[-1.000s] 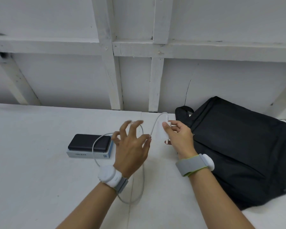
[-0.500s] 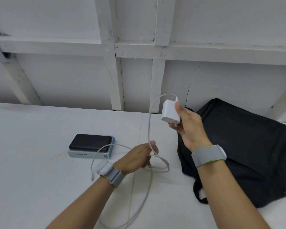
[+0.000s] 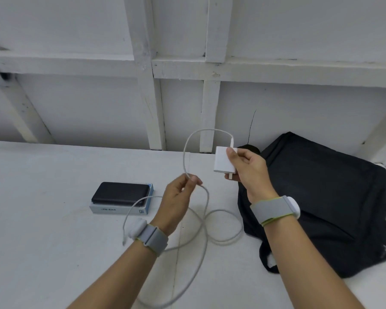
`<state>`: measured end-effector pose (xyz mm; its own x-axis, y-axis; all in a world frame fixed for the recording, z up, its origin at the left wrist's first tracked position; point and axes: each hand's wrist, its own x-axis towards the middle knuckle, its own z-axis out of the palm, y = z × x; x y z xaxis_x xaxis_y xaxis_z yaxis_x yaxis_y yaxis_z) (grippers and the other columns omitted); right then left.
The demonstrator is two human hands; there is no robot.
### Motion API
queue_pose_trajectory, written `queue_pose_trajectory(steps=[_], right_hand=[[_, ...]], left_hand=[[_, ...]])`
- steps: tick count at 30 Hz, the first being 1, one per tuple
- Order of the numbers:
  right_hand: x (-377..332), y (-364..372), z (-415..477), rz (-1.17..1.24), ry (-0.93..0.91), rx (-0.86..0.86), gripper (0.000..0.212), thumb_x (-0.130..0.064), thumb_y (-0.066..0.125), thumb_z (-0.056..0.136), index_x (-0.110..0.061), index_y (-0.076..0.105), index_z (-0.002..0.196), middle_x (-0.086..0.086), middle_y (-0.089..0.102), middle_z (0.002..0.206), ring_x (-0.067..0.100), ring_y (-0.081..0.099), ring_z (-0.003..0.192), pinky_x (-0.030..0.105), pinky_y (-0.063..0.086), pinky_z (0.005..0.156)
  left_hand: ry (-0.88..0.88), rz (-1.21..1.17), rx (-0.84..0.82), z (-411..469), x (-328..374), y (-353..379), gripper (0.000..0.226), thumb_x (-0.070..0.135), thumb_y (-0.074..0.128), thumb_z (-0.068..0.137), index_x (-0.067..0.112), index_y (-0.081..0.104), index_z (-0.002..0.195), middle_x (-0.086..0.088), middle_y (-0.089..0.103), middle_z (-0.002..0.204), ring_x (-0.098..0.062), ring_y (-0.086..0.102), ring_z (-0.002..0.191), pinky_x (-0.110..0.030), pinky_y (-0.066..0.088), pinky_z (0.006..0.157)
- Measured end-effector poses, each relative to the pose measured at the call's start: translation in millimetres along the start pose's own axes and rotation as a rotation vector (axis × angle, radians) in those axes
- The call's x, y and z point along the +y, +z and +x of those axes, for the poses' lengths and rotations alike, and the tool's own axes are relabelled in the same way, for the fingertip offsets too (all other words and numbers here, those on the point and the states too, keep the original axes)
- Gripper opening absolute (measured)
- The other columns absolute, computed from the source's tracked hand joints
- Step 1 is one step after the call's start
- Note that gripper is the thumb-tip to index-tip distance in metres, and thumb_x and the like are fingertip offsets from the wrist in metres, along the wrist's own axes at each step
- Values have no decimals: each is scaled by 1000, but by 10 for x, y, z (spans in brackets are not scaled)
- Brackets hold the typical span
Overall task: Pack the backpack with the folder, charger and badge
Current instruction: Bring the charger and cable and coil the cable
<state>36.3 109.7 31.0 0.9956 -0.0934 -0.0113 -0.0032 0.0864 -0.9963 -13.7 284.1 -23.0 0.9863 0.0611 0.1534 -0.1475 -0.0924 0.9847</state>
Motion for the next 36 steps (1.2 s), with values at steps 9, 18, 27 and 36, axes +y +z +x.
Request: queue_pose_trajectory(steps=[9, 18, 27, 36], right_hand=[[-20, 169, 44, 36, 23, 3, 27, -29, 69, 90, -6, 67, 105, 9, 73, 90, 16, 68, 70, 30, 57, 58], [-244, 83, -97, -10, 70, -364, 34, -33, 64, 91, -2, 73, 104, 7, 70, 78, 19, 61, 64, 24, 52, 55], [69, 143, -306, -270, 135, -546, 21, -28, 67, 91, -12, 77, 98, -4, 65, 66, 7, 54, 50, 19, 48, 52], [231, 238, -182, -659, -104, -43, 35, -55, 62, 85, -22, 62, 97, -5, 71, 93, 16, 68, 80, 33, 54, 77]], left_hand=[[203, 228, -347, -159, 279, 73, 25, 39, 45, 100, 29, 61, 83, 10, 57, 70, -11, 50, 61, -22, 42, 58], [-10, 602, -280, 90, -141, -84, 25, 47, 52, 96, 37, 73, 87, -3, 63, 66, -7, 52, 55, -25, 44, 63], [-113, 814, -328, 566, 523, -519, 25, 42, 71, 84, 20, 76, 72, -1, 55, 55, -14, 44, 45, -18, 38, 40], [-178, 538, -408, 126, 751, -193, 31, 33, 41, 103, 11, 60, 94, -1, 53, 60, -17, 54, 46, -30, 52, 47]])
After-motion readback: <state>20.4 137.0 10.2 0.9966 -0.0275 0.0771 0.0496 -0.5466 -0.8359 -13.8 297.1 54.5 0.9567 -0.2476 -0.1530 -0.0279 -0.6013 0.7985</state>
